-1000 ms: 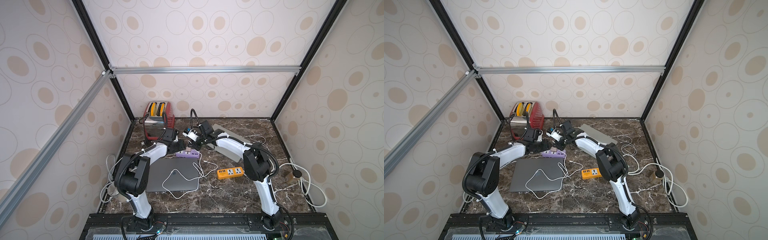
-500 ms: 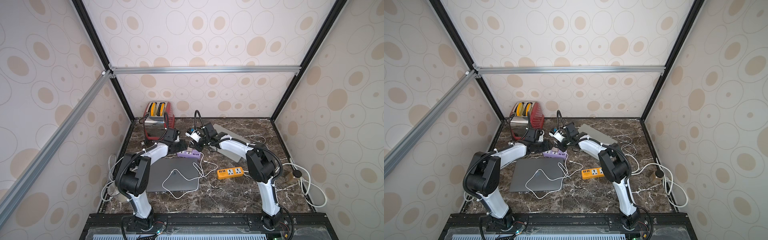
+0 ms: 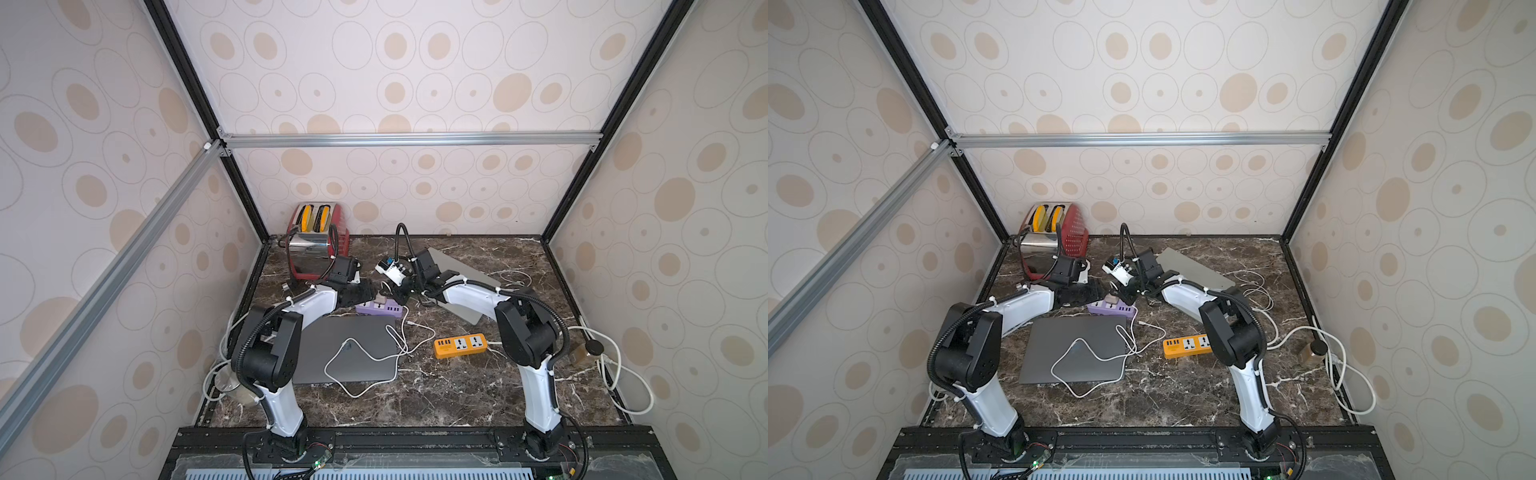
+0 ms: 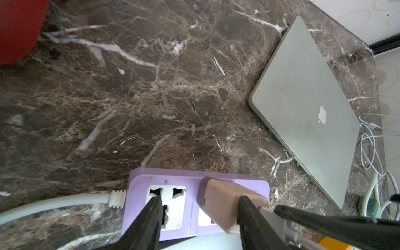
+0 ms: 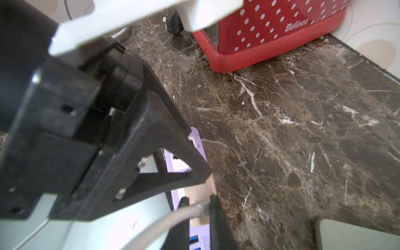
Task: Unplug the laptop charger
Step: Remove the charging cable from the plug.
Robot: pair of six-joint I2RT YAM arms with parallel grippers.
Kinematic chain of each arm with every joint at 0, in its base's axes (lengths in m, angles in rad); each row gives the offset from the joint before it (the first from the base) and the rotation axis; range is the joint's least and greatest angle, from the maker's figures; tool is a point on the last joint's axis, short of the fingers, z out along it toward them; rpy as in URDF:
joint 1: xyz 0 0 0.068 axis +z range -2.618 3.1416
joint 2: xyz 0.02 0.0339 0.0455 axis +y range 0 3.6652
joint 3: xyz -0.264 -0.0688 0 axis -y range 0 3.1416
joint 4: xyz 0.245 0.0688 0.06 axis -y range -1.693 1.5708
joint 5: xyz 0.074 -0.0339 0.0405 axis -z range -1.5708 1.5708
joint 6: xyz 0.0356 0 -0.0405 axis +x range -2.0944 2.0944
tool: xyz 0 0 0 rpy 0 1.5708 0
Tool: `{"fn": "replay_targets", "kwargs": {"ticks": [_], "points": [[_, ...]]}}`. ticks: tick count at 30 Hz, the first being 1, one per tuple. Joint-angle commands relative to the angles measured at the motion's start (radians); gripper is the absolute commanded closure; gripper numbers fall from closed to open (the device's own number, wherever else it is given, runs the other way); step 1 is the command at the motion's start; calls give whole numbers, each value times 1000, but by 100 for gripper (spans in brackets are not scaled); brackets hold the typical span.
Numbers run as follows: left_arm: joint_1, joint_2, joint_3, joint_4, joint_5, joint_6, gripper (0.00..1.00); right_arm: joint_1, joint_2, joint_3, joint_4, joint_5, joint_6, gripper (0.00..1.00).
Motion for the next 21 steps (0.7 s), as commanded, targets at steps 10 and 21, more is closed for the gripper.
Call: {"fn": "replay_targets", "kwargs": {"ticks": [10,21], "points": [[17,120,-72,-228,-169,19,43,31,-157,18,85,-107,8,98],[17,125,-71,-228,-171,19,43,45,-135,83,0,-37,-50,98]]}}
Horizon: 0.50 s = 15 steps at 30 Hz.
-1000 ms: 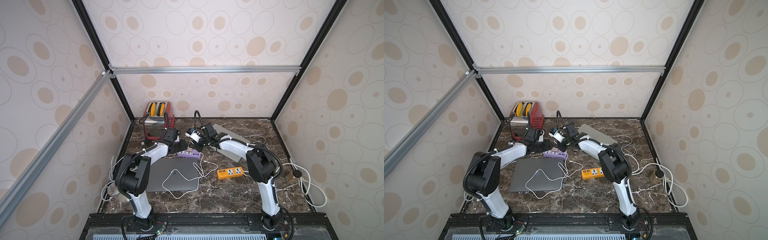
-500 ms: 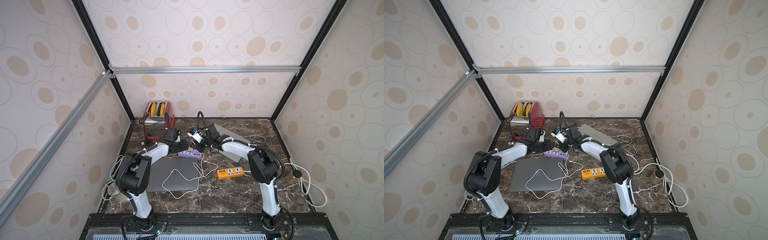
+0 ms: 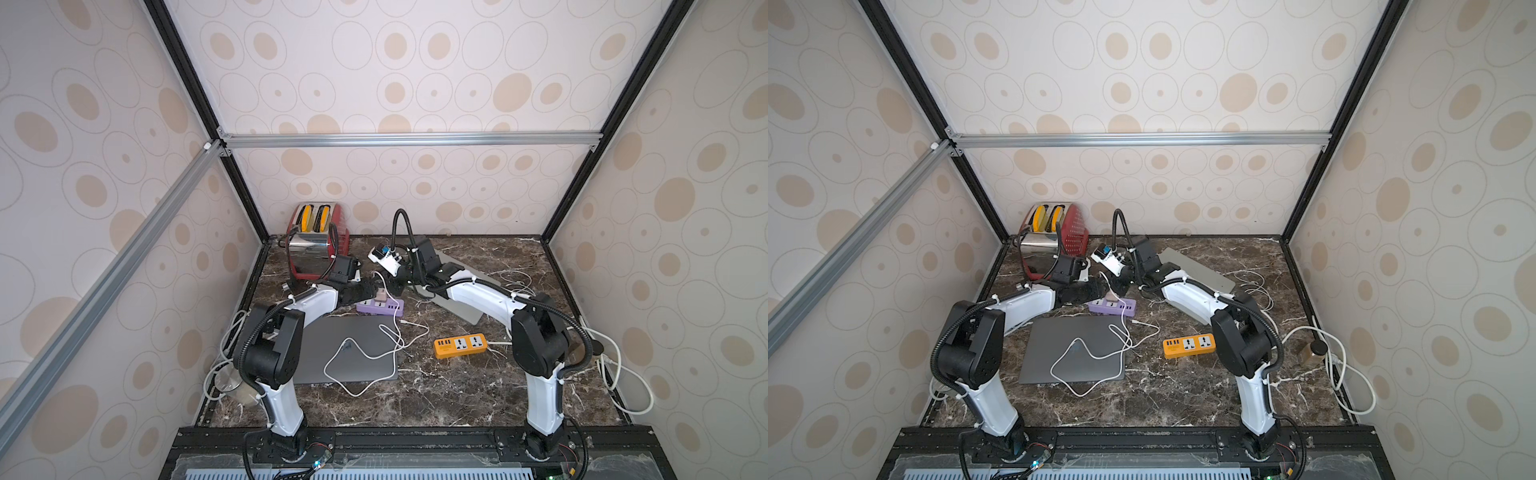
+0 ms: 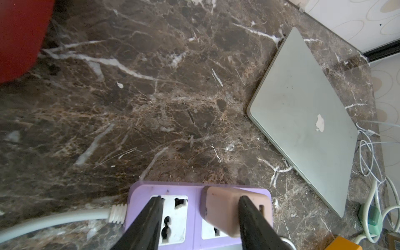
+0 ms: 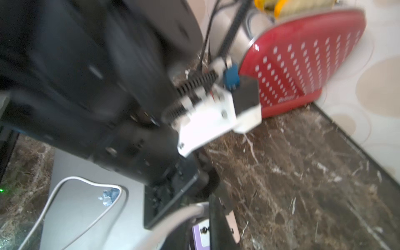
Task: Unplug the laptop charger
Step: Remove the charging cable from the plug.
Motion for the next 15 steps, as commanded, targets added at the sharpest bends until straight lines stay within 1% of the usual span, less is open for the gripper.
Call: {"fn": "replay_targets", "kwargs": {"ticks": [1,4,7,12,15], "points": [[14,101,-77,-276,-159,21,43,-3,-19,10,9,-32,-8,98],[15,98,-72,-279,-159,20,43,-3,-12,30,-49,-3,-26,99],[15,91,-63,-285,-157,21,43,-3,-33,-7,-57,24,-32,99],[15,55,-57,-271,-153,29,42,-2,-101,-131,-49,55,-8,99],[15,20,-54,-244,-122,58,39,0,-151,-234,-12,61,34,98]]}}
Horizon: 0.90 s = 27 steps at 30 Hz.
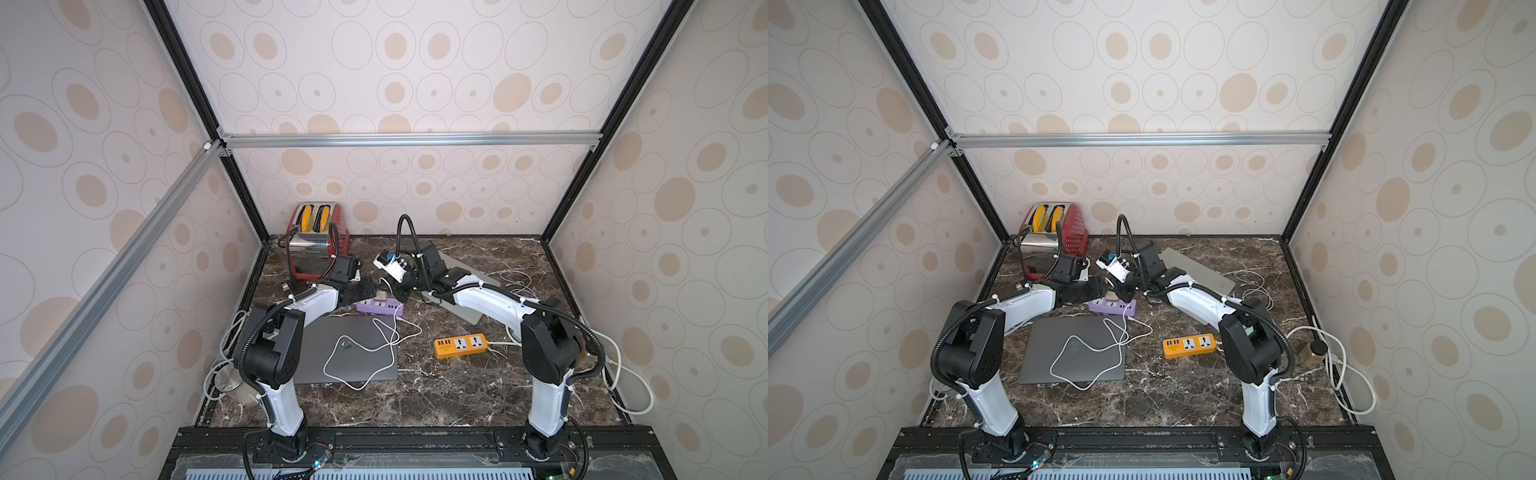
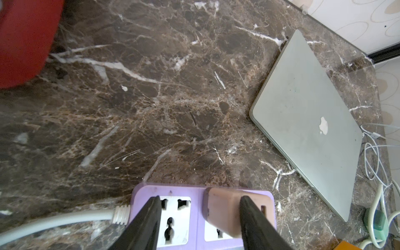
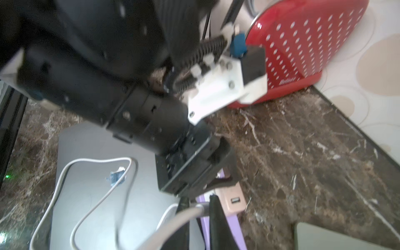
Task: Unplug the laptop charger
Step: Remove the charging cable from the plug, then place the charging cable next to the laptop.
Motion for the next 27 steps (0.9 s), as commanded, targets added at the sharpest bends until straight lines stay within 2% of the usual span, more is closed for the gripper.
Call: {"fn": "replay_targets", "kwargs": {"ticks": [1,7,10,15,19,22,27], "points": [[16,23,-49,-228,-97,61,38,2,-71,-79,23,10,43,98],[14,-33,-36,-204,-63,92,34,37,-87,-191,20,40,87,94],[8,-72,-41,-183,-47,111,32,51,-94,-271,90,37,135,92],[-19,-165,-36,-203,-50,133,30,70,-112,-356,162,61,173,82],[-91,-266,-40,-306,-171,137,27,70,-123,-353,131,82,154,74],[-123,-360,-91,-345,-223,106,26,70,-143,-361,125,100,139,62],[-177,-461,-202,-402,-221,94,23,71,-181,-367,92,127,119,52]]}}
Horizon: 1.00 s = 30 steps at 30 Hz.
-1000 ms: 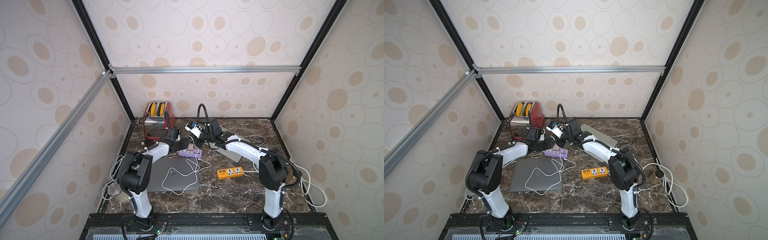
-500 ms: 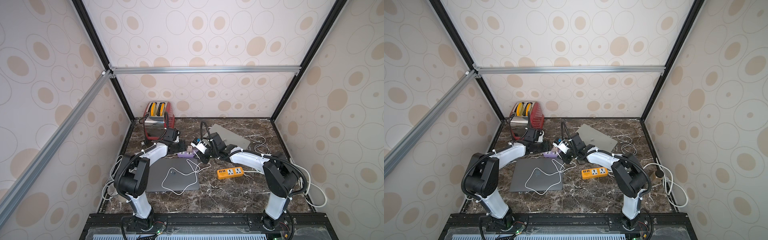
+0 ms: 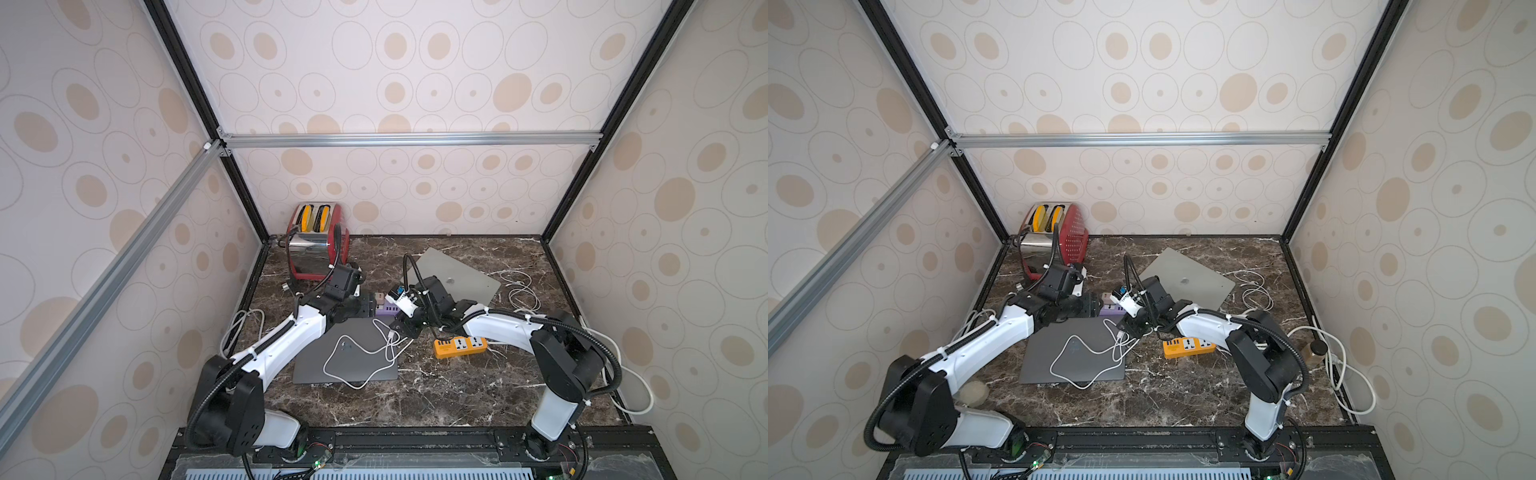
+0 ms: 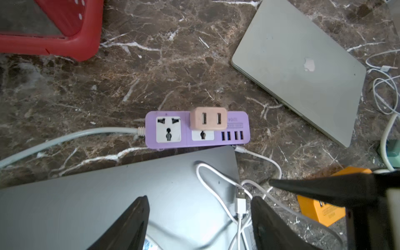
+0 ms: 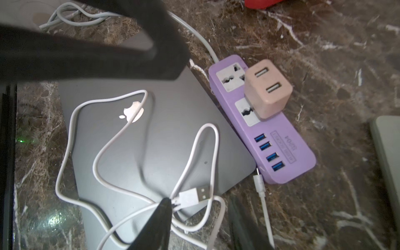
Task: Unplug the laptop charger
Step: Place the charging cable next to the laptop, then pick up the charging cable from the laptop.
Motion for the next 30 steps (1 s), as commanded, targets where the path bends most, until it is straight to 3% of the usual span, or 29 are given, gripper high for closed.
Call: {"fn": "replay_targets", "kwargs": {"ticks": [1,7,10,15,25,30], "points": [[-45,-26,-65,-108,-53,-10,21,8,-52,-16,-15,34,-18,50],[-142,18,-118,-80,32,-31,18,8,-149,-62,-76,125,-28,42],[-201,77,-76,-76,18,-2,15,5,-214,-93,-116,184,-24,40],[-216,127,-56,-17,10,0,13,1,-352,-163,-174,292,14,37],[-235,278,44,-11,10,46,9,-41,-555,-266,-256,329,64,34],[-290,342,104,-73,-96,62,10,-52,-570,-288,-250,329,70,34]]}}
